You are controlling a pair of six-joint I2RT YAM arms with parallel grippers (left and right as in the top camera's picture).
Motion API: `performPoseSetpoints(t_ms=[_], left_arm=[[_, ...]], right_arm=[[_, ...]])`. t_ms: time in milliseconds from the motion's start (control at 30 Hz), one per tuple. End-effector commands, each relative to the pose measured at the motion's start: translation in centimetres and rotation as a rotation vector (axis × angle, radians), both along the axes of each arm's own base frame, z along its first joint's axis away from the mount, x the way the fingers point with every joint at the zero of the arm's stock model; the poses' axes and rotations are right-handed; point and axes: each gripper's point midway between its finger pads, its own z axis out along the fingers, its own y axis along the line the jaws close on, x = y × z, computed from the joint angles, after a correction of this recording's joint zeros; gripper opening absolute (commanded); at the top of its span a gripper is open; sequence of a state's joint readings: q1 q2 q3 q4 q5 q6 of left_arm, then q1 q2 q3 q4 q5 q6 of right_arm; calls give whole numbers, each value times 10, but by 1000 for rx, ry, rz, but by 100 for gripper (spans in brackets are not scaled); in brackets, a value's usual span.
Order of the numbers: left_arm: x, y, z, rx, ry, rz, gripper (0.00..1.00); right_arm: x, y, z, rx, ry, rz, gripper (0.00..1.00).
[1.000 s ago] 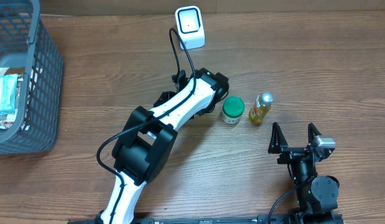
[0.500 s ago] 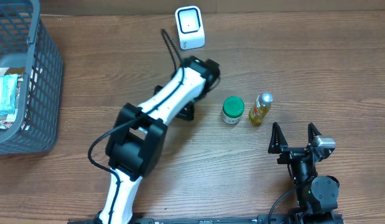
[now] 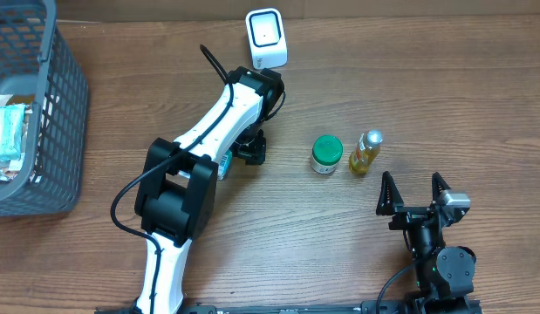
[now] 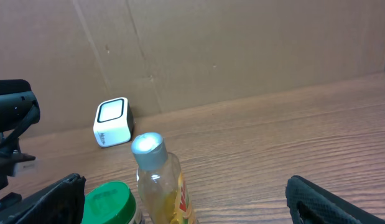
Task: Scan the item barcode
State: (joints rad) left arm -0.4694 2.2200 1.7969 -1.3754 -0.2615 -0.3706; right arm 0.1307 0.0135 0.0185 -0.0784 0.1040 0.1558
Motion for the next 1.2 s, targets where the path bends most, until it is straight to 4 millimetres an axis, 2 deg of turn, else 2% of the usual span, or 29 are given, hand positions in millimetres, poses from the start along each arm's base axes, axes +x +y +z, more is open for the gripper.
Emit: performPoseSetpoints(t_ms=[0,267,500,667,733,767,833,900,933,967,1067,1133,1167], left_arm=[[0,-5,3,-51,13,-15,91],[-3,3,-2,-41,33,2,91],[-13,14,-31,-46,58,33,96],[-17,19,-51,-60,54,50,93],[-18,22,-57,-68,53,59,88],[-19,23,-59,-71,54,64,82],[-20,25,-62,-76,56,72,54],[-20,25,-63,-86,59,78,34],[-20,25,-64,-86,58,78,26],[-20,25,-64,-87,57,78,24],[-18,24,-64,-91,49,79,30],[-14,21,-65,-107,36,80,51],[-13,19,-66,-120,32,82,50]], right_arm=[[0,0,-2,-4,-5,0,100],[0,0,-2,-4,-5,0,100],[0,0,-2,-4,-5,0,100],[0,0,-2,-4,-5,0,100],[0,0,-2,-4,-5,0,100],[0,0,-2,-4,-5,0,100],[0,0,-2,-4,-5,0,100],[0,0,-2,-4,-5,0,100],[0,0,-2,-4,-5,0,100],[0,0,-2,-4,-5,0,100],[0,0,-2,-4,-5,0,100],[0,0,-2,-4,-5,0,100],[0,0,-2,-4,-5,0,100]])
